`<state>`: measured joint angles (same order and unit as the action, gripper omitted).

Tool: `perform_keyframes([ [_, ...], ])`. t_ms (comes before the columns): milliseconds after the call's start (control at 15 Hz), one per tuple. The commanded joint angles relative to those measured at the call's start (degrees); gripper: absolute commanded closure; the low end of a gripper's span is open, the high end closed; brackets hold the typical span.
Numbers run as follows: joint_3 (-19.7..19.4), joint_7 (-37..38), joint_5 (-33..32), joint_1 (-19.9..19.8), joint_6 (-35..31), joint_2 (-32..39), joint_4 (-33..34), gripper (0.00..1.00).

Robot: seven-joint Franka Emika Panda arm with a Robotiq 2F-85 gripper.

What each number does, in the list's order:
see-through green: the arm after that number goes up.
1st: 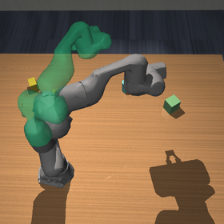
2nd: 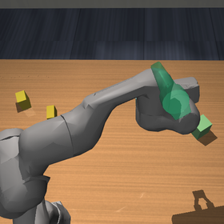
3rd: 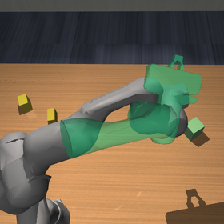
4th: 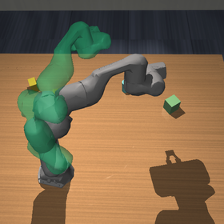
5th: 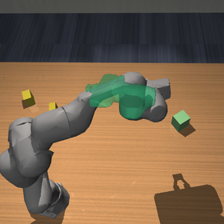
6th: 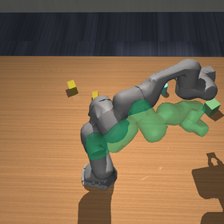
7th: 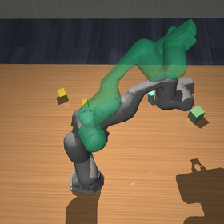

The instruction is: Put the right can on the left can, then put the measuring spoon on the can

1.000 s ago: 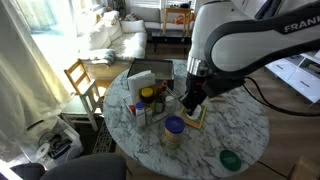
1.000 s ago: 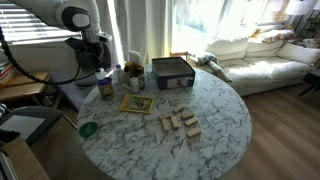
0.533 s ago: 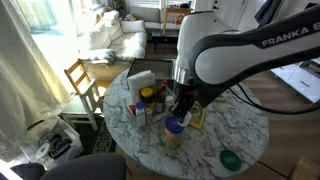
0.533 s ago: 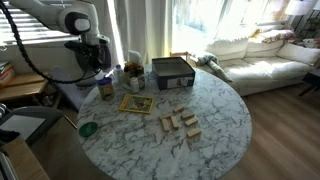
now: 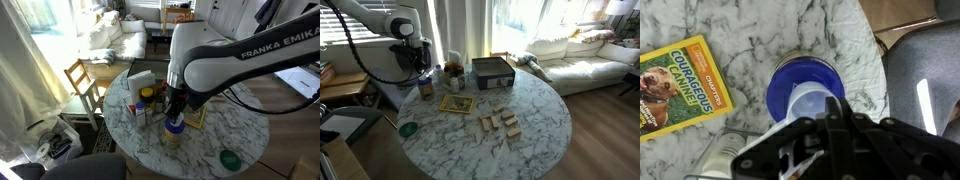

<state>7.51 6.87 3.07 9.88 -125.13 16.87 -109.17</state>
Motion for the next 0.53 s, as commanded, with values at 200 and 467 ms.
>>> perform_keyframes([
  [200,-0.3,0.0,-2.5,0.5,-1.5,2.2,1.4,0.99],
  [467,-0.3,0.1,-2.8,0.6,-1.6,2.0,1.6,0.56],
])
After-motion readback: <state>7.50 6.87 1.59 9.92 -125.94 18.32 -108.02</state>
